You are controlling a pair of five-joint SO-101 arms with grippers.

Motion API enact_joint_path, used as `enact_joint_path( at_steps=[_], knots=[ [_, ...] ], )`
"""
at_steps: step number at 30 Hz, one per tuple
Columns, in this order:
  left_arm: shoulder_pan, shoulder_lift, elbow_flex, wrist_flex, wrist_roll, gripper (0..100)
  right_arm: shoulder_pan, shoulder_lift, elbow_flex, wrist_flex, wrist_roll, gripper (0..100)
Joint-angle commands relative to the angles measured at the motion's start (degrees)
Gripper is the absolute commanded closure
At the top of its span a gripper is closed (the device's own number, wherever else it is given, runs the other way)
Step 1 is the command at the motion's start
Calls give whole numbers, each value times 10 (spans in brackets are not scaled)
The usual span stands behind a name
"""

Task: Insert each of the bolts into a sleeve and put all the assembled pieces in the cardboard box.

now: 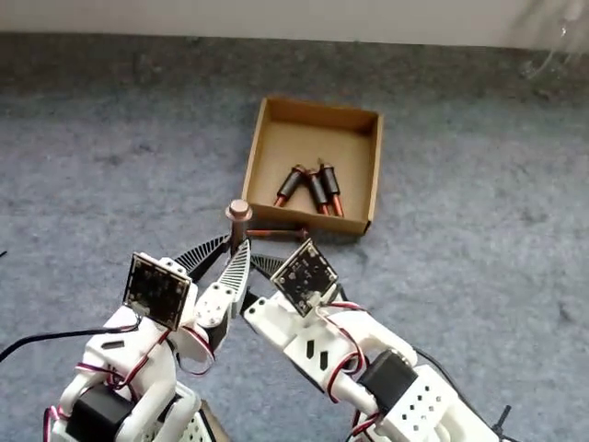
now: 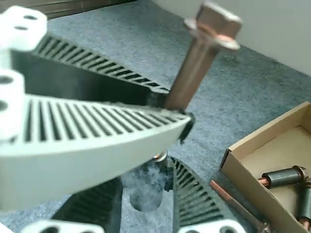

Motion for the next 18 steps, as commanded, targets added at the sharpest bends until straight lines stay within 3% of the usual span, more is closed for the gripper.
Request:
enact_joint_path(
  at_steps=[1,13,18],
  knots=[
    [8,7,-2,-13,-6,941,27,-18,-48,0,-5,995],
    [7,6,0,-12,-6,941,36,-18,-61,-3,-6,995],
    [-41,6,-4,-13,-6,939,36,-18,-76,-4,-3,995]
  ],
)
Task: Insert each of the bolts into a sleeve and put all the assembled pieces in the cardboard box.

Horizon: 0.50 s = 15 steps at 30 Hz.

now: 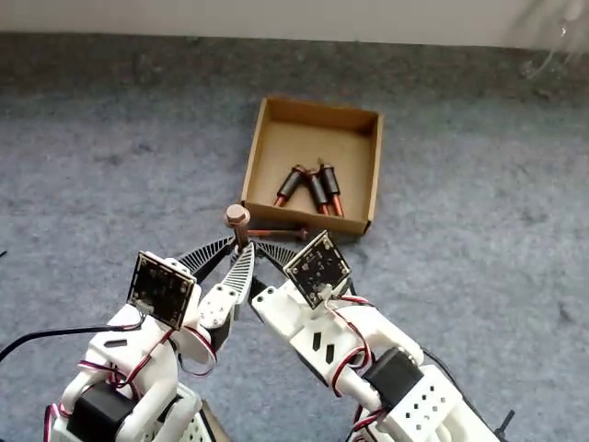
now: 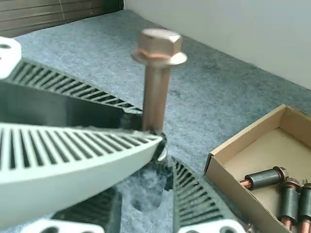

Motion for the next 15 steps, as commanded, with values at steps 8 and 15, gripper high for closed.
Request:
enact_joint_path(
  at_steps=[8,15],
  knots=[
    [-40,0,-7,-10,-4,823,32,-11,-108,-3,-4,995],
    [-44,0,-17,-9,-4,819,33,-11,-110,-3,-3,995]
  ],
)
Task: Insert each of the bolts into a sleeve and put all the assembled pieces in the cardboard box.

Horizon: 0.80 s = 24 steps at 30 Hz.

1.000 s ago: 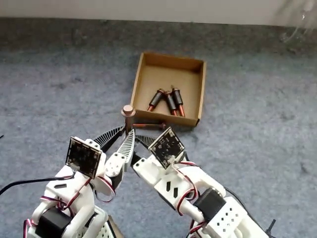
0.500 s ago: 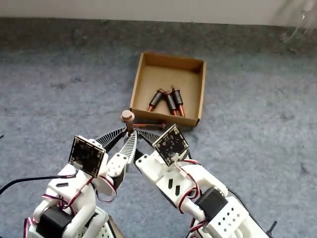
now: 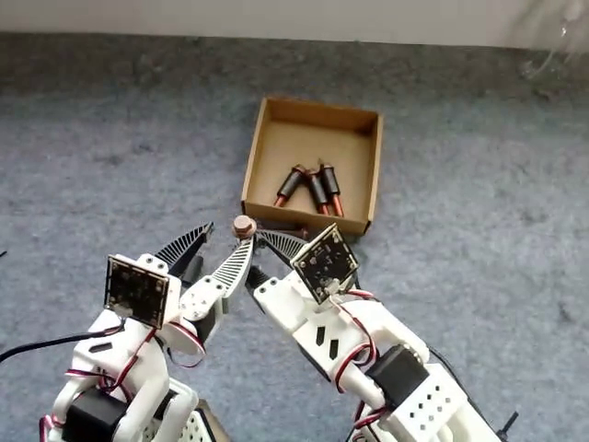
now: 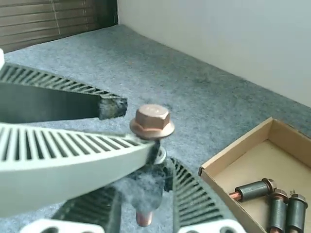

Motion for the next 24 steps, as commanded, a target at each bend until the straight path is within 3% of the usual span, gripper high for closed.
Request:
enact_joint_path(
  at_steps=[1,10,20,24],
  knots=[
    [-7,7,-20,2,-4,819,14,-13,-67,-5,-3,995],
    [-7,7,-22,19,-9,817,144,58,-96,-47,-3,995],
    [-27,7,33,12,-29,822,182,243,-247,-51,-3,995],
    [-72,11,71,-51,-29,822,225,320,-326,-48,-3,995]
  ],
)
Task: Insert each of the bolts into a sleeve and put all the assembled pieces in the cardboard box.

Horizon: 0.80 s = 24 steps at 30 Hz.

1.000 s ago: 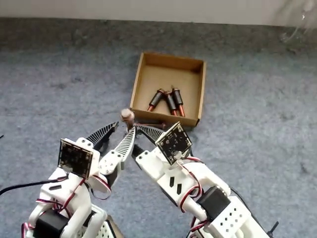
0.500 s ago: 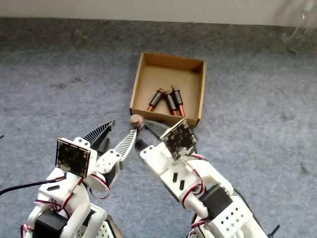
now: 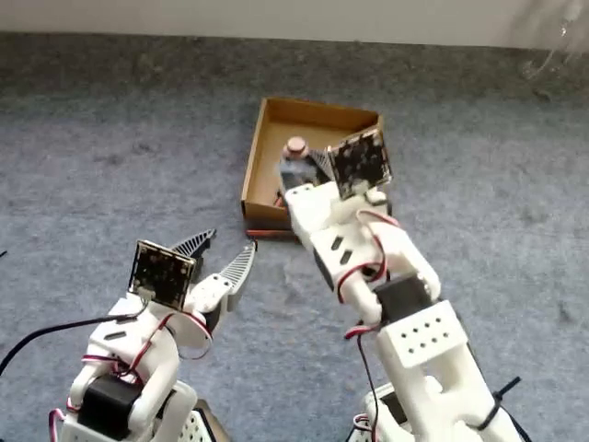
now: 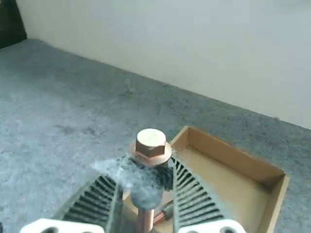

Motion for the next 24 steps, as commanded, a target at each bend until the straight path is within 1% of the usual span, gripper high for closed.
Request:
enact_joint_path(
  at_steps=[1,3,4,6,9,14,18,21,24],
  knots=[
    [-40,7,15,-50,-5,822,37,45,-103,-15,-4,995],
    [-48,7,19,-56,-5,822,37,63,-129,-8,-3,995],
    [-49,7,21,-57,-5,822,44,84,-141,-22,-3,995],
    [-48,7,22,-56,-4,822,83,146,-162,-33,-3,995],
    [-48,7,22,-55,-4,822,125,246,-215,13,-2,995],
    [-48,7,22,-55,-4,822,160,400,-295,79,-3,995],
    [-47,7,22,-55,-4,822,167,475,-323,86,-3,995],
    [-47,7,22,-55,-4,822,167,507,-322,86,-3,995],
    [-31,8,34,-59,-4,822,167,528,-322,87,-3,995]
  ],
)
